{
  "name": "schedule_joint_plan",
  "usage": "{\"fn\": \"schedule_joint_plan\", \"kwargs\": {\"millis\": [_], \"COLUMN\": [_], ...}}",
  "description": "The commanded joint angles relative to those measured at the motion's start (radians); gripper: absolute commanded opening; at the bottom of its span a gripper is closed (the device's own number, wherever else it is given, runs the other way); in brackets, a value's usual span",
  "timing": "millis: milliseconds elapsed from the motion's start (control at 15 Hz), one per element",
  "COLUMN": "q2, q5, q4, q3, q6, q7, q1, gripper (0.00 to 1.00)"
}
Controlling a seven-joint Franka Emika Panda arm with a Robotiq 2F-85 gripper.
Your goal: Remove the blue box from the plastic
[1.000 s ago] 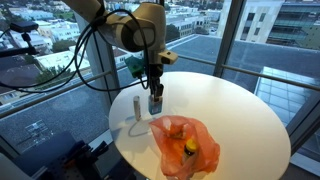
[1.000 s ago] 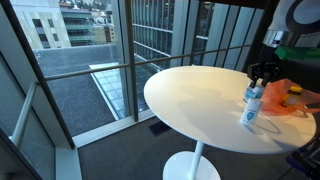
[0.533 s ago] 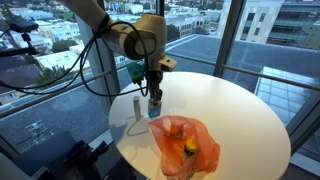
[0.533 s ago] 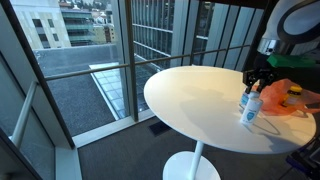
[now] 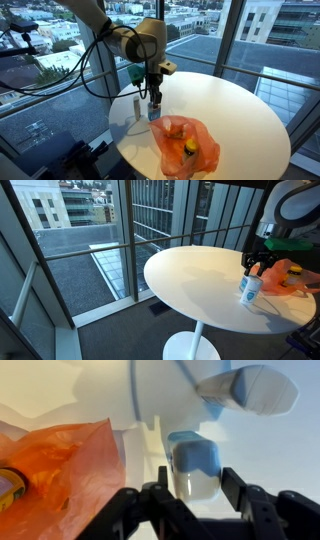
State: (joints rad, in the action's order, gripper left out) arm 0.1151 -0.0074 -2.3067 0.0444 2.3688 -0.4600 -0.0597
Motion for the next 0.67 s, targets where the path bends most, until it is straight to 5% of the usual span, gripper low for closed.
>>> {"fn": "schedule_joint_plan", "kwargs": {"millis": [0, 133, 600], "q2": [-0.003, -0.024, -0.143], "q5": [-0.016, -0.008, -0.019], "q4": [0.013, 0.007, -0.006], "q3": [0.017, 0.017, 0.019], "q6": [-0.007, -0.018, -0.091], "q7": [-0.027, -0.012, 0.030], "q1": [0.016, 0.014, 0.001], "gripper": [0.87, 1.00, 1.00]}}
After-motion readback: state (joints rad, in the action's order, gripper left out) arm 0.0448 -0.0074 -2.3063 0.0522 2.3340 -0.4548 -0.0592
